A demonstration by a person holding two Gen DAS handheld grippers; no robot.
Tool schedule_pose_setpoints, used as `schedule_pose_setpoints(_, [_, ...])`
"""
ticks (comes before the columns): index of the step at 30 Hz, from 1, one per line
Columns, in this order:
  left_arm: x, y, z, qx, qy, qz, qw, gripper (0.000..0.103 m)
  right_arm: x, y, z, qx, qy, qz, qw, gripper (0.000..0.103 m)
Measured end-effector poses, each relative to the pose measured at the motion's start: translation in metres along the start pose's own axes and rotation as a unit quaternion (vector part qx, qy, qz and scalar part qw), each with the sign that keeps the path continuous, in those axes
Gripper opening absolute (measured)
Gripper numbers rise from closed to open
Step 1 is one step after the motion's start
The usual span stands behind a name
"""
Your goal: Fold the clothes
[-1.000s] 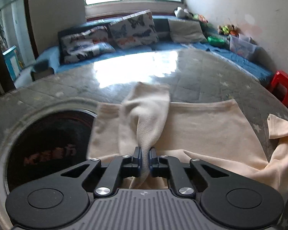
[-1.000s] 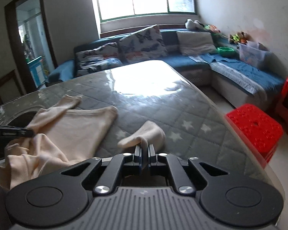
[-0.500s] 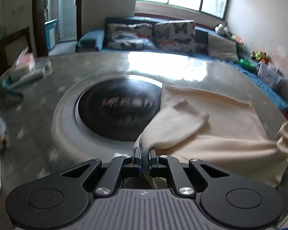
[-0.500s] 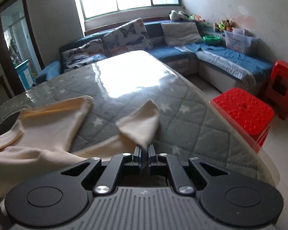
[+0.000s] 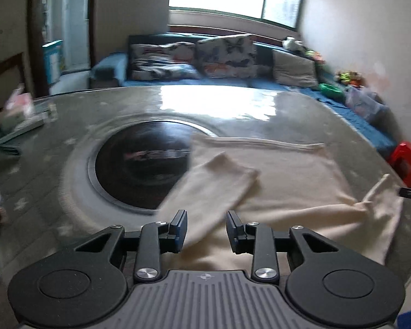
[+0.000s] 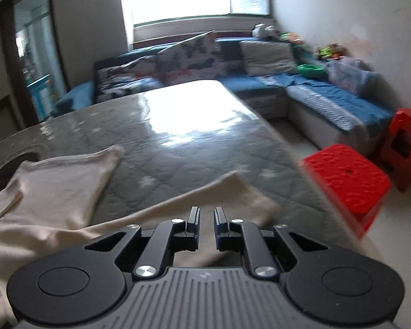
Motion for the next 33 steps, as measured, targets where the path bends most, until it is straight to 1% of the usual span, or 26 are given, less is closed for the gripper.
schedule_pose_setpoints(2, [-0.01, -0.012, -0.004, -0.013, 0.003, 0.012, 0.9998, 0.033, -0.007, 0.017, -0.008, 0.013, 0.005, -0.02, 1.0, 0.011])
schedule_pose_setpoints(6, [-0.035, -0.035, -0.006, -0.034, 0.027, 0.038, 0.9983, 0.033, -0.021, 0.048, -0.023, 0.034, 0.015, -0.062, 0.997, 0.011])
schedule_pose_setpoints(9, [-0.052, -0.042, -0.004, -0.046, 0.044, 0.041, 0.9971, 0.034, -0.033, 0.068, -0.037, 0.054, 0.022, -0.078, 0.995, 0.011])
schedule_pose_setpoints(13, [-0.067, -0.036, -0.004, -0.042, 0.059, 0.033, 0.9968, 0.034, -0.061, 0.095, -0.055, 0.07, 0.042, -0.1, 0.992, 0.011])
schedule_pose_setpoints(17, [-0.076, -0.025, -0.008, -0.028, 0.063, 0.03, 0.9971, 0.034, -0.09, 0.117, -0.068, 0.085, 0.06, -0.105, 0.989, 0.011])
schedule_pose_setpoints(21, [-0.077, -0.015, -0.015, -0.017, 0.054, 0.025, 0.9981, 0.041, -0.113, 0.126, -0.076, 0.087, 0.073, -0.106, 0.988, 0.011])
schedule_pose_setpoints(25, [-0.076, -0.001, -0.021, 0.003, 0.047, 0.018, 0.9987, 0.041, -0.126, 0.128, -0.081, 0.084, 0.078, -0.101, 0.988, 0.011])
schedule_pose_setpoints(26, [-0.076, 0.003, -0.022, 0.007, 0.044, 0.014, 0.9989, 0.045, -0.128, 0.129, -0.083, 0.086, 0.078, -0.101, 0.988, 0.011])
schedule_pose_setpoints(27, [-0.075, 0.006, -0.023, 0.011, 0.041, 0.008, 0.9991, 0.046, -0.13, 0.13, -0.084, 0.09, 0.077, -0.1, 0.988, 0.011])
schedule_pose_setpoints(29, [-0.075, 0.013, -0.026, 0.018, 0.035, 0.0, 0.9992, 0.047, -0.132, 0.132, -0.087, 0.096, 0.076, -0.095, 0.988, 0.007])
schedule_pose_setpoints(31, [-0.073, 0.015, -0.027, 0.02, 0.03, 0.003, 0.9993, 0.048, -0.135, 0.135, -0.091, 0.102, 0.074, -0.089, 0.988, 0.005])
schedule_pose_setpoints(33, [-0.07, 0.011, -0.028, 0.01, 0.022, 0.005, 0.9997, 0.05, -0.139, 0.136, -0.097, 0.106, 0.071, -0.082, 0.989, 0.005])
Point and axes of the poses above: each gripper's, at about its wrist camera, not at the fingertips, and x roughly against the way its jaws point, y to its left, z to its underside, the point moved 10 cm from there along -x, roughly the way its jaws point, and after that the axes turned 9 degrees about y, right-handed, at the moved point
